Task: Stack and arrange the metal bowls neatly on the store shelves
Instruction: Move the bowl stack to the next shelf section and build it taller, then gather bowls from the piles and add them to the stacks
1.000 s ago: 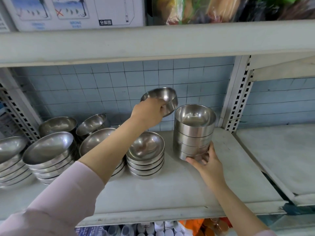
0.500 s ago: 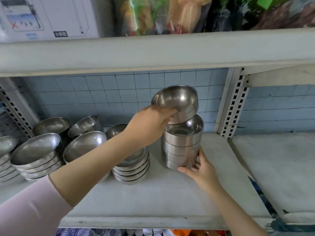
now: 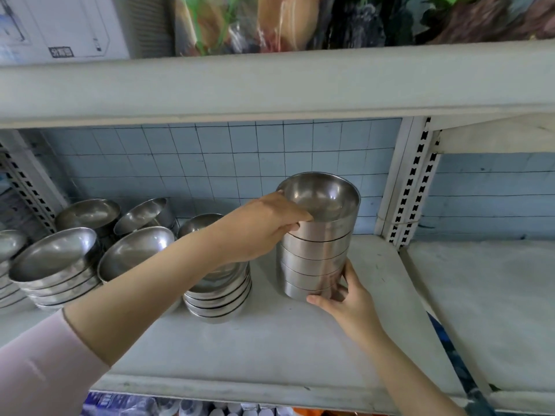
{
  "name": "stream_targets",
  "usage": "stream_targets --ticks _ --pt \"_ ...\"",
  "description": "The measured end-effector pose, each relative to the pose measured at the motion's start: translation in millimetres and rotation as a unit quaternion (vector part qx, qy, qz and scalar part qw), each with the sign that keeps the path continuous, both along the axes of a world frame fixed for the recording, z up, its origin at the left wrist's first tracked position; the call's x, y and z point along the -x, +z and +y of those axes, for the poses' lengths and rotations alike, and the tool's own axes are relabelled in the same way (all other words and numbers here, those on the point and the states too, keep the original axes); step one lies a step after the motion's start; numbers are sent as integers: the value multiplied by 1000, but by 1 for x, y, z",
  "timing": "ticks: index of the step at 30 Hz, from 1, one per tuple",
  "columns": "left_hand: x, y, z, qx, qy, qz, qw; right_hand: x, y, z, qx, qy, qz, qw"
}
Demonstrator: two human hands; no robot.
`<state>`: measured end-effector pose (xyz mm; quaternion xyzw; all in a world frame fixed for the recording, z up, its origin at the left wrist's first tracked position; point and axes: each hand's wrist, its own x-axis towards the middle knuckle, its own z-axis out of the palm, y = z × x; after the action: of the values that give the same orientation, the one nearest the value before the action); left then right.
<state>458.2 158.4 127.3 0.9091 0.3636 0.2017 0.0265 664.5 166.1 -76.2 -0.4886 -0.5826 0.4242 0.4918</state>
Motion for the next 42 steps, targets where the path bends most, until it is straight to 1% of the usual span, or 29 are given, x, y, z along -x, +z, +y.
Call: stream_targets --ticks 3,5,10,16,22,27,32,37,39,40,42 --pt "-4 -3 13 -9 -18 22 1000 -7 0 2 -2 9 0 1000" --pt "-9 -3 21 1 -24 35 999 -16 2 6 -7 3 -3 1000" --pt "-30 14 42 86 -17 26 996 -42 7 25 -16 -8 -39 999" --pt "-49 23 63 130 20 46 990 -59 7 44 -15 -12 -60 998" --pt "-63 20 86 125 71 72 987 -72 15 65 -6 -7 -73 997" --pt "-74 21 99 126 104 63 985 -79 26 77 13 -2 -78 997" --pt "-75 13 104 100 118 64 986 -84 30 79 26 -14 -131 991" --pt "-73 5 98 85 105 18 991 -82 45 70 26 -9 -185 982" --pt "-71 4 93 79 108 4 991 -79 54 61 1 -30 -179 983" --pt "-67 4 89 75 112 3 991 -76 59 55 -16 -55 -159 986" --pt "-52 2 81 58 119 8 991 -69 66 40 -54 -116 -87 988"
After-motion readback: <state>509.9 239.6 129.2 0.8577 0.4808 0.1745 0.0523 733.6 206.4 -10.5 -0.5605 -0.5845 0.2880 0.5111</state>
